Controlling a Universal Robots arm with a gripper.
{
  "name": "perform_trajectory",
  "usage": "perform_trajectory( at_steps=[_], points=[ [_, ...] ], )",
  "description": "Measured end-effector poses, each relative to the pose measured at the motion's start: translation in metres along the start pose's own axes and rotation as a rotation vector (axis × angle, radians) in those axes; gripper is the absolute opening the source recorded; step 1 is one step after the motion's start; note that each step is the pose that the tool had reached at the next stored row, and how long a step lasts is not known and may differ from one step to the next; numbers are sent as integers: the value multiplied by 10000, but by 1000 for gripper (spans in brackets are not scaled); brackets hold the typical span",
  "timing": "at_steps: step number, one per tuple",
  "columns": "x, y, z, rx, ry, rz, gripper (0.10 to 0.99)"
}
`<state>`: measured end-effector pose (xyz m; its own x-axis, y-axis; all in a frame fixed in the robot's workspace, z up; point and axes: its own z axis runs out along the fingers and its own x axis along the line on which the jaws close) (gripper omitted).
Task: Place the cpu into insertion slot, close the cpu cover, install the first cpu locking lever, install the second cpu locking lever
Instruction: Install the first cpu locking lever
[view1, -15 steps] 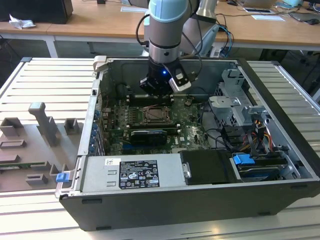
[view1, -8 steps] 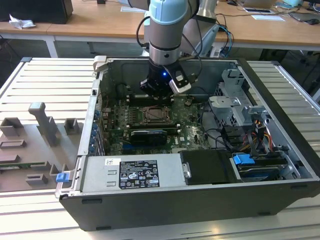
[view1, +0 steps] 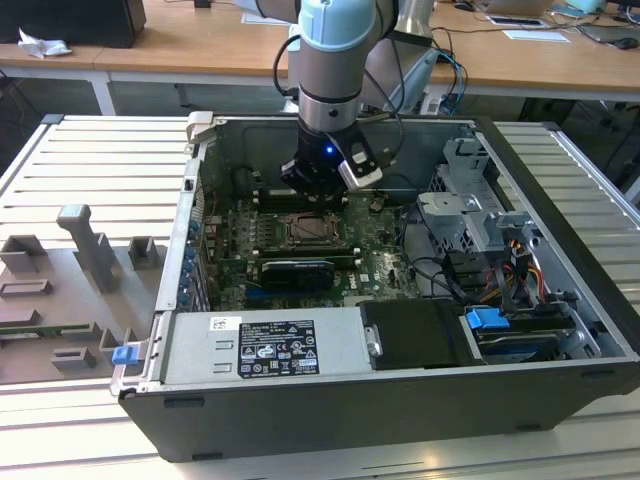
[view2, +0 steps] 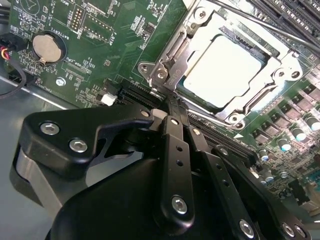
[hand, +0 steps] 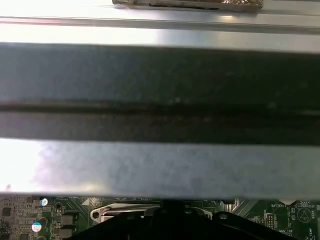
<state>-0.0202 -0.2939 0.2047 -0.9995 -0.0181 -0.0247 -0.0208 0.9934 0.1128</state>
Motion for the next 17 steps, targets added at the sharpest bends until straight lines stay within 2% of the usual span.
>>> perform_trajectory(
  at_steps=[5, 11, 17],
  points=[
    [-4, 0, 3, 35, 0, 0, 106],
    [-8, 0, 13, 203, 5, -5, 106],
    [-10, 4, 37, 311, 10, -7, 106]
  ],
)
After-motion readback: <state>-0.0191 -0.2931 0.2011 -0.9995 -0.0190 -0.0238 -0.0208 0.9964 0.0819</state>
